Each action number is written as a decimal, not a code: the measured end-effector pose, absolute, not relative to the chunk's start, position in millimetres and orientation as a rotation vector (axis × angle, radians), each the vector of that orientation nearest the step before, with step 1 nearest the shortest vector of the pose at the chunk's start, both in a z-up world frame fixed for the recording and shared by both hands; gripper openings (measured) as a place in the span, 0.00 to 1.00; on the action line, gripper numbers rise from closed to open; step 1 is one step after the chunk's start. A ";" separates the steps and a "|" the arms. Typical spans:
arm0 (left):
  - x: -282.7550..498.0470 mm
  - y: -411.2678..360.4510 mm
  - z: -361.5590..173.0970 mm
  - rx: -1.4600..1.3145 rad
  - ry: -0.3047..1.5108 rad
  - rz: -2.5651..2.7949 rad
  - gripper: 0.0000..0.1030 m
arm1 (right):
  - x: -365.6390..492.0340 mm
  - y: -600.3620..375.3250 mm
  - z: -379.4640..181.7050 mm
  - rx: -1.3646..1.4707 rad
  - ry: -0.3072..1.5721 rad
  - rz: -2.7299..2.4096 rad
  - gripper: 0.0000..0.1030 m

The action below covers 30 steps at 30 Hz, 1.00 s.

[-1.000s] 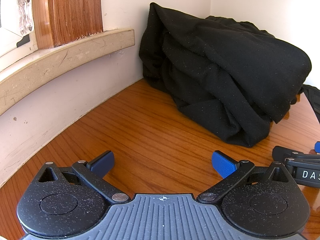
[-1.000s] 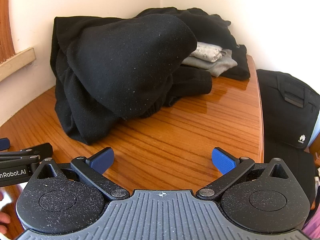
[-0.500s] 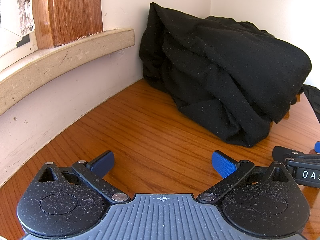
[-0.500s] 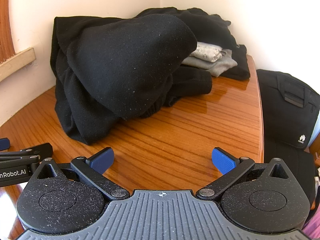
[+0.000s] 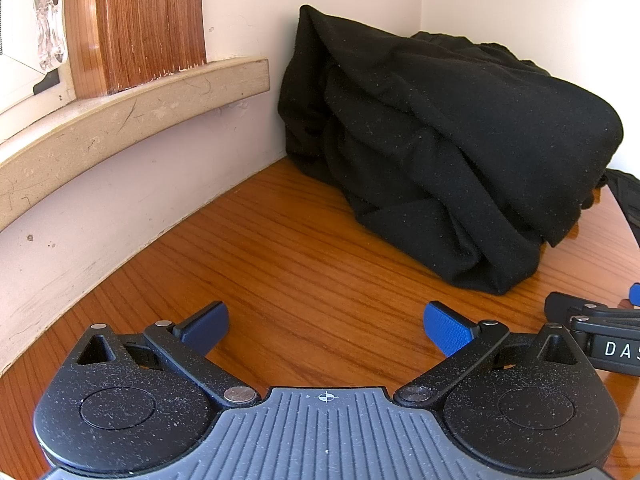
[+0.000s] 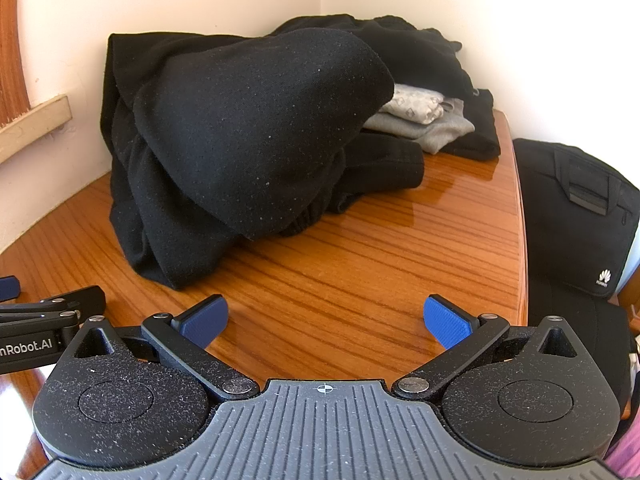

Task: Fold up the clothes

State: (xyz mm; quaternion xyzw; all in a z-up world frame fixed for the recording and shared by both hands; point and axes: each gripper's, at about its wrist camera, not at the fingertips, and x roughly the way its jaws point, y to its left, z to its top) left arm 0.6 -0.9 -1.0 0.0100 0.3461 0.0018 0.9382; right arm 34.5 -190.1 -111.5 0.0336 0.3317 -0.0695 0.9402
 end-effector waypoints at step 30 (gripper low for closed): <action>3.2 -1.0 -2.8 0.020 0.706 0.003 1.00 | 33.8 -189.4 -111.1 0.069 0.677 -0.141 1.00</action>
